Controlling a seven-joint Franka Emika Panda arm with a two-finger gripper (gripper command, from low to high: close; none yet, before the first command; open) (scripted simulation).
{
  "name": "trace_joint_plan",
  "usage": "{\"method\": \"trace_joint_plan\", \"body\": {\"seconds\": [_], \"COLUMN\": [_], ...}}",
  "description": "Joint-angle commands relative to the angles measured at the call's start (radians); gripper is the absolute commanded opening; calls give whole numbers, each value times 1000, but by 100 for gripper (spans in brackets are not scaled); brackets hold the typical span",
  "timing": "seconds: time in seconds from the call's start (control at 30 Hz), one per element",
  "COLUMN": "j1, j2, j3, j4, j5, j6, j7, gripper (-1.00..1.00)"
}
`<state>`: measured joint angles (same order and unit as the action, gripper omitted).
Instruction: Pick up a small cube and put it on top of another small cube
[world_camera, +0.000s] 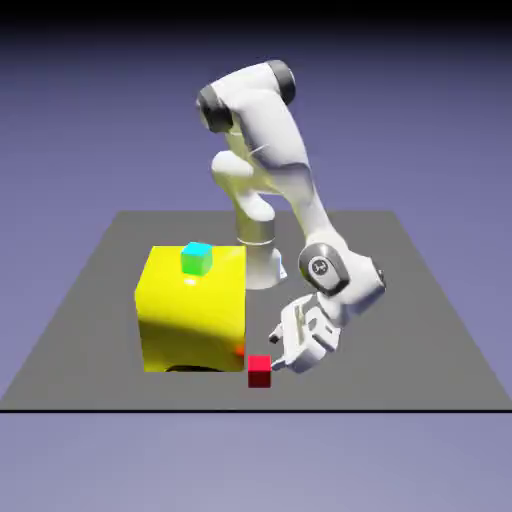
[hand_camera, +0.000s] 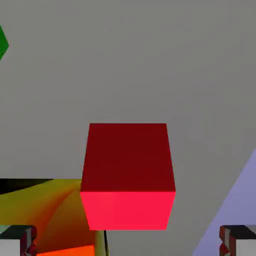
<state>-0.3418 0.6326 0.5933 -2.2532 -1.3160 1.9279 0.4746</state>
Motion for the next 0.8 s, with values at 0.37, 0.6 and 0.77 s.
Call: {"method": "trace_joint_plan", "body": {"seconds": [0.37,0.6,0.77], "j1": [145,259,260], "j2": [-245,-256,-249], "j3": [290,348,341], "j4": [-134,-255,-258], "j5": [379,438,428], "j6": [-102,-89,-85], "j7": [33,177,183], "gripper": [-100,-100,100]}}
